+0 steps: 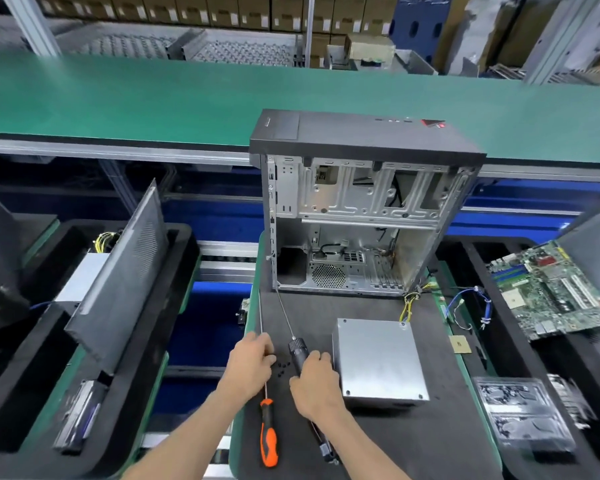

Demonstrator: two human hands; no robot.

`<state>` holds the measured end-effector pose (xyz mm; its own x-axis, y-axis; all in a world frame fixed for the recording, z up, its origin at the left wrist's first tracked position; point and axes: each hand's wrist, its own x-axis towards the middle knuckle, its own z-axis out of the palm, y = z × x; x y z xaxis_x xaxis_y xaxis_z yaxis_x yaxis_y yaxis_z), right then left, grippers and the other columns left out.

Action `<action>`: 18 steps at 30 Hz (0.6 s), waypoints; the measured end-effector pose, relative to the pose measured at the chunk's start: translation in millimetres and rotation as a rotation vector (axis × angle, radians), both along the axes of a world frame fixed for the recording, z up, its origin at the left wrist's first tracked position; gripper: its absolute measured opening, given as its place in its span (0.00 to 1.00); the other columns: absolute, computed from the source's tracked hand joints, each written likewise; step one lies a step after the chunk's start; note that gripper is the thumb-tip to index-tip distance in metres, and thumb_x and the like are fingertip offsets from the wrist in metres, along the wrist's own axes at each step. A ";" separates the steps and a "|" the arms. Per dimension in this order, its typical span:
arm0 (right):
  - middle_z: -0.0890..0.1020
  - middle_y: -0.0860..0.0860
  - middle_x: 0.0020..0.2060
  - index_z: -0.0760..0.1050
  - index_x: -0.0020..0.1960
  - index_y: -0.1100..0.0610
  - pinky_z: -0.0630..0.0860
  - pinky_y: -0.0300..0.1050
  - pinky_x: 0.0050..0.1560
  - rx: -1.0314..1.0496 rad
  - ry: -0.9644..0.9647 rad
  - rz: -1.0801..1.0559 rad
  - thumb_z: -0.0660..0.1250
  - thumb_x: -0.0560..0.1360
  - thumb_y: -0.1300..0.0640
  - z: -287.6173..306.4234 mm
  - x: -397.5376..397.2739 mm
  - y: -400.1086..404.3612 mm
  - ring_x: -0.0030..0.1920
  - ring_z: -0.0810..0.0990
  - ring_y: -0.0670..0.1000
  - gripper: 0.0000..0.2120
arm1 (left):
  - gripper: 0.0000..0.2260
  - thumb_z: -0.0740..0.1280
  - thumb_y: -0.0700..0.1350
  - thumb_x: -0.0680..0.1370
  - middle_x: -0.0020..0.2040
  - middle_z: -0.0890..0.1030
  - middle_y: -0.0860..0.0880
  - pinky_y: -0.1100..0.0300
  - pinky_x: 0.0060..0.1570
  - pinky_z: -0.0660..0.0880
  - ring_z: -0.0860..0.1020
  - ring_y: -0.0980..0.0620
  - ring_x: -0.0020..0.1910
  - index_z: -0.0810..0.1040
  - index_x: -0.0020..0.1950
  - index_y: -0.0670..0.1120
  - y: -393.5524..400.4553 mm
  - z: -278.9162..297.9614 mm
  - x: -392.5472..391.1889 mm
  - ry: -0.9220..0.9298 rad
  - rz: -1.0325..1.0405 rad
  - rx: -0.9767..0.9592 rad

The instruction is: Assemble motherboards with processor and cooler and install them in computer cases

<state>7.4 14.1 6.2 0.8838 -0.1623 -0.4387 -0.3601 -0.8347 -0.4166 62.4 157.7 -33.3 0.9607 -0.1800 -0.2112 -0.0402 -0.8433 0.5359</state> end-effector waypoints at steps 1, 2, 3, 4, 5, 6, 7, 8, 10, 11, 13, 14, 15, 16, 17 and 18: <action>0.69 0.56 0.67 0.64 0.70 0.60 0.71 0.46 0.64 -0.005 -0.002 -0.006 0.64 0.81 0.51 -1.3 0.5 0.4 0.65 0.75 0.56 0.21 | 0.03 0.69 0.45 0.78 0.49 0.73 0.54 0.57 0.52 0.74 0.74 0.52 0.50 0.79 0.51 0.49 -0.4 -2.6 0.4 -0.033 -0.094 -0.031; 0.69 0.56 0.67 0.65 0.70 0.60 0.71 0.46 0.64 -0.011 -0.005 -0.011 0.64 0.81 0.51 -2.6 0.8 0.9 0.66 0.75 0.56 0.22 | 0.06 0.69 0.46 0.78 0.52 0.73 0.54 0.60 0.54 0.71 0.73 0.53 0.52 0.80 0.54 0.49 -1.2 -5.1 0.7 -0.050 -0.182 -0.053; 0.69 0.56 0.68 0.65 0.70 0.60 0.71 0.46 0.65 -0.018 -0.006 -0.014 0.64 0.81 0.51 -3.5 1.2 1.5 0.66 0.74 0.56 0.22 | 0.08 0.70 0.48 0.78 0.54 0.73 0.54 0.62 0.55 0.69 0.71 0.54 0.54 0.80 0.56 0.49 -1.9 -7.4 1.2 -0.065 -0.260 -0.061; 0.69 0.57 0.68 0.65 0.71 0.60 0.70 0.47 0.65 -0.027 -0.005 -0.013 0.64 0.82 0.51 -4.1 1.5 1.7 0.66 0.74 0.56 0.22 | 0.10 0.70 0.51 0.77 0.56 0.74 0.53 0.62 0.56 0.67 0.70 0.53 0.54 0.81 0.56 0.48 -2.9 -9.5 1.3 -0.086 -0.327 -0.050; 0.70 0.57 0.68 0.64 0.71 0.61 0.70 0.47 0.66 -0.037 -0.001 -0.009 0.63 0.82 0.50 -4.5 2.2 1.5 0.67 0.74 0.56 0.23 | 0.11 0.70 0.52 0.77 0.57 0.74 0.53 0.61 0.56 0.67 0.71 0.52 0.54 0.82 0.55 0.48 -4.3 -11.5 1.6 -0.109 -0.383 -0.027; 0.70 0.57 0.68 0.65 0.71 0.61 0.70 0.47 0.66 -0.044 0.006 -0.005 0.63 0.82 0.50 -5.0 3.2 1.0 0.67 0.74 0.56 0.22 | 0.12 0.69 0.53 0.77 0.58 0.75 0.52 0.60 0.57 0.67 0.71 0.50 0.54 0.83 0.54 0.47 -5.5 -13.1 1.9 -0.127 -0.425 0.007; 0.70 0.57 0.68 0.65 0.71 0.61 0.70 0.47 0.66 -0.048 0.014 -0.001 0.62 0.82 0.51 -5.5 4.0 0.9 0.67 0.74 0.57 0.22 | 0.11 0.68 0.53 0.79 0.58 0.75 0.51 0.58 0.58 0.68 0.71 0.49 0.54 0.84 0.53 0.47 -6.5 -14.5 2.2 -0.136 -0.452 0.038; 0.70 0.57 0.68 0.65 0.71 0.61 0.70 0.47 0.65 -0.049 0.022 0.003 0.62 0.82 0.52 -5.8 4.7 0.9 0.66 0.74 0.57 0.21 | 0.11 0.67 0.52 0.80 0.57 0.75 0.50 0.57 0.58 0.68 0.72 0.48 0.54 0.85 0.52 0.47 -7.3 -15.2 2.5 -0.137 -0.465 0.064; 0.71 0.57 0.67 0.66 0.70 0.60 0.71 0.48 0.64 -0.053 0.035 0.010 0.62 0.81 0.55 -5.5 4.6 2.0 0.66 0.75 0.58 0.19 | 0.12 0.64 0.50 0.82 0.56 0.77 0.48 0.54 0.57 0.70 0.73 0.47 0.54 0.85 0.51 0.46 -8.4 -16.5 3.1 -0.131 -0.466 0.108; 0.71 0.57 0.67 0.67 0.69 0.60 0.72 0.49 0.63 -0.057 0.039 0.014 0.62 0.81 0.55 -5.6 4.3 2.8 0.65 0.75 0.58 0.19 | 0.12 0.63 0.48 0.82 0.55 0.77 0.47 0.52 0.56 0.71 0.73 0.47 0.54 0.85 0.51 0.45 -9.0 -16.8 2.9 -0.128 -0.466 0.132; 0.72 0.56 0.66 0.68 0.68 0.60 0.73 0.50 0.62 -0.071 0.042 0.025 0.62 0.80 0.55 -6.1 3.4 4.4 0.65 0.75 0.58 0.18 | 0.13 0.61 0.46 0.82 0.54 0.78 0.46 0.50 0.56 0.72 0.74 0.47 0.55 0.84 0.51 0.43 -9.4 -17.1 1.4 -0.121 -0.465 0.180; 0.72 0.56 0.65 0.68 0.68 0.60 0.73 0.50 0.61 -0.080 0.041 0.033 0.62 0.80 0.55 -6.2 3.2 4.9 0.65 0.75 0.58 0.18 | 0.13 0.60 0.46 0.82 0.54 0.78 0.46 0.51 0.56 0.72 0.75 0.47 0.55 0.84 0.51 0.43 -9.3 -17.4 0.3 -0.120 -0.461 0.195; 0.72 0.56 0.65 0.68 0.68 0.60 0.74 0.49 0.61 -0.087 0.041 0.044 0.62 0.80 0.55 -6.1 3.8 5.5 0.65 0.75 0.58 0.18 | 0.13 0.60 0.45 0.82 0.54 0.78 0.46 0.52 0.55 0.72 0.76 0.47 0.56 0.84 0.52 0.43 -9.0 -17.4 -0.6 -0.124 -0.454 0.201; 0.73 0.56 0.65 0.68 0.68 0.60 0.74 0.49 0.60 -0.094 0.042 0.056 0.62 0.80 0.55 -6.1 4.6 6.1 0.65 0.74 0.57 0.18 | 0.13 0.60 0.45 0.82 0.54 0.78 0.46 0.53 0.54 0.72 0.76 0.47 0.56 0.84 0.52 0.43 -8.4 -16.7 -1.7 -0.124 -0.445 0.206; 0.73 0.56 0.65 0.68 0.68 0.60 0.74 0.49 0.60 -0.097 0.046 0.064 0.62 0.80 0.55 -5.9 5.4 6.8 0.65 0.74 0.57 0.19 | 0.14 0.59 0.45 0.82 0.54 0.79 0.46 0.54 0.53 0.72 0.76 0.47 0.56 0.84 0.53 0.43 -7.8 -15.8 -2.8 -0.123 -0.438 0.213; 0.73 0.56 0.65 0.68 0.68 0.60 0.74 0.49 0.60 -0.095 0.050 0.068 0.62 0.80 0.55 -5.7 6.3 7.5 0.66 0.74 0.57 0.19 | 0.14 0.59 0.45 0.82 0.55 0.78 0.46 0.55 0.52 0.71 0.76 0.48 0.56 0.83 0.54 0.44 -7.2 -15.0 -3.5 -0.119 -0.432 0.222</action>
<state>13.7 21.6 0.5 0.8714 -0.1463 -0.4683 -0.3202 -0.8927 -0.3170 58.8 150.6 -48.3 0.8281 -0.5298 -0.1832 -0.4609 -0.8294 0.3157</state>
